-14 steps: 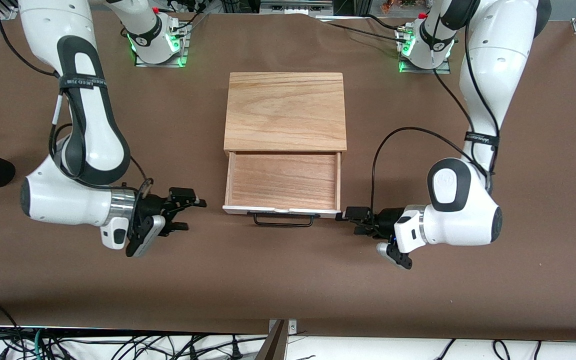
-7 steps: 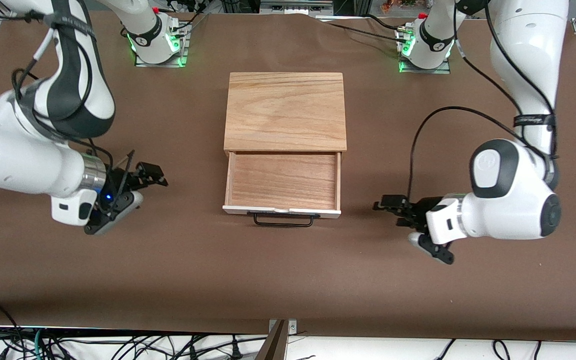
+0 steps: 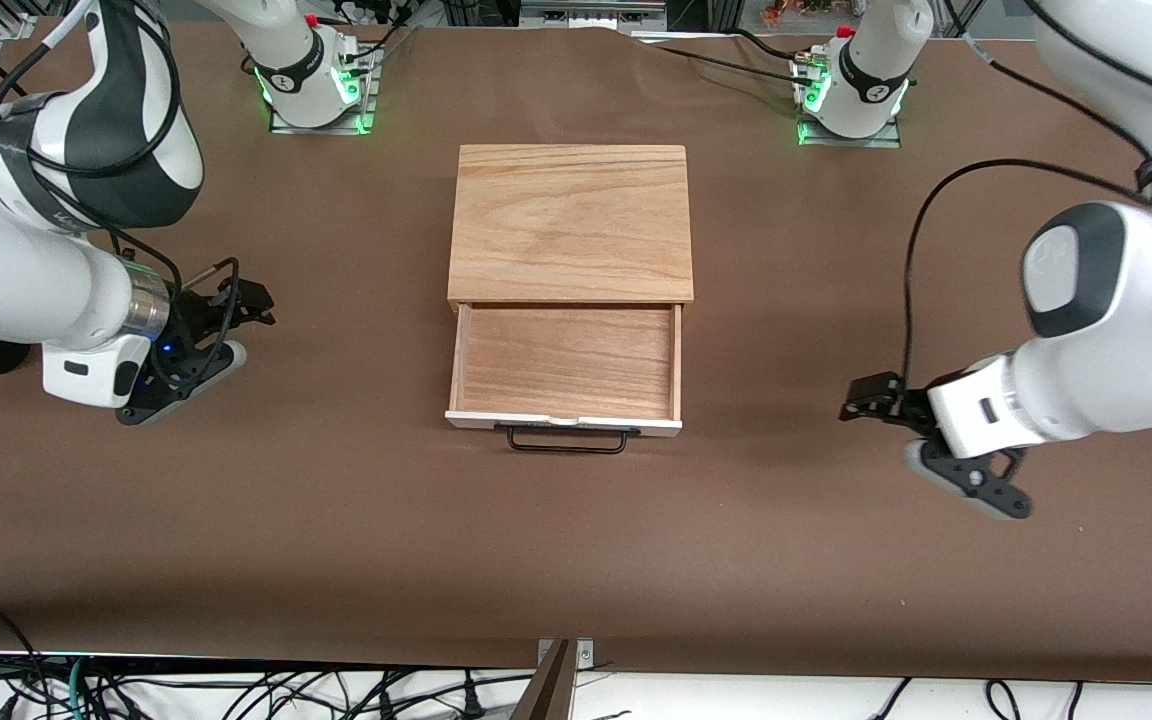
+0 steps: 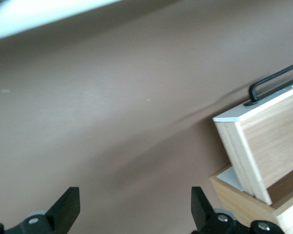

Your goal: Pull top drawer with both arms simultaneously

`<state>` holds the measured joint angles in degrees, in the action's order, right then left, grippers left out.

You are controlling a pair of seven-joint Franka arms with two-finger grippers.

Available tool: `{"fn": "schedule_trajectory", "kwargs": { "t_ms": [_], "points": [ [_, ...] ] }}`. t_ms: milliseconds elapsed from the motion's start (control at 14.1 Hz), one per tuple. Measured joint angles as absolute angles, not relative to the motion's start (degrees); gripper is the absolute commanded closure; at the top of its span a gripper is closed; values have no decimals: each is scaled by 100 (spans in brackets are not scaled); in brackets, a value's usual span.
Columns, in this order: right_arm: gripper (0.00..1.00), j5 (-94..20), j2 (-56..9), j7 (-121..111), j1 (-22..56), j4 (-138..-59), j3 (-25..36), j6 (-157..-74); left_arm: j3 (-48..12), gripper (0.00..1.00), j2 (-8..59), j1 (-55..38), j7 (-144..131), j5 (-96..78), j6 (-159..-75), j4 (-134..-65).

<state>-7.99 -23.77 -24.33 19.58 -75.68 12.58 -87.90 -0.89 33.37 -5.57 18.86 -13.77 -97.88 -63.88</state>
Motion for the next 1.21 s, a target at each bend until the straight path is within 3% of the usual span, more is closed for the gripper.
{"fn": "schedule_trajectory", "kwargs": {
  "t_ms": [498, 854, 1210],
  "points": [
    [0, -740, -2363, -2377, 1953, -7636, 1401, -8692, 373, 0, 2624, -142, 1891, -1318, -9742, -6393],
    [0, -733, -2140, -2343, 1743, -7717, 1403, -8605, 296, 0, 2211, -180, 988, -178, -8597, -6406],
    [0, -322, -1265, -1517, 721, -8495, 494, -8282, -185, 0, 1675, -236, -482, -48, -8045, -6901]
  ]
}}
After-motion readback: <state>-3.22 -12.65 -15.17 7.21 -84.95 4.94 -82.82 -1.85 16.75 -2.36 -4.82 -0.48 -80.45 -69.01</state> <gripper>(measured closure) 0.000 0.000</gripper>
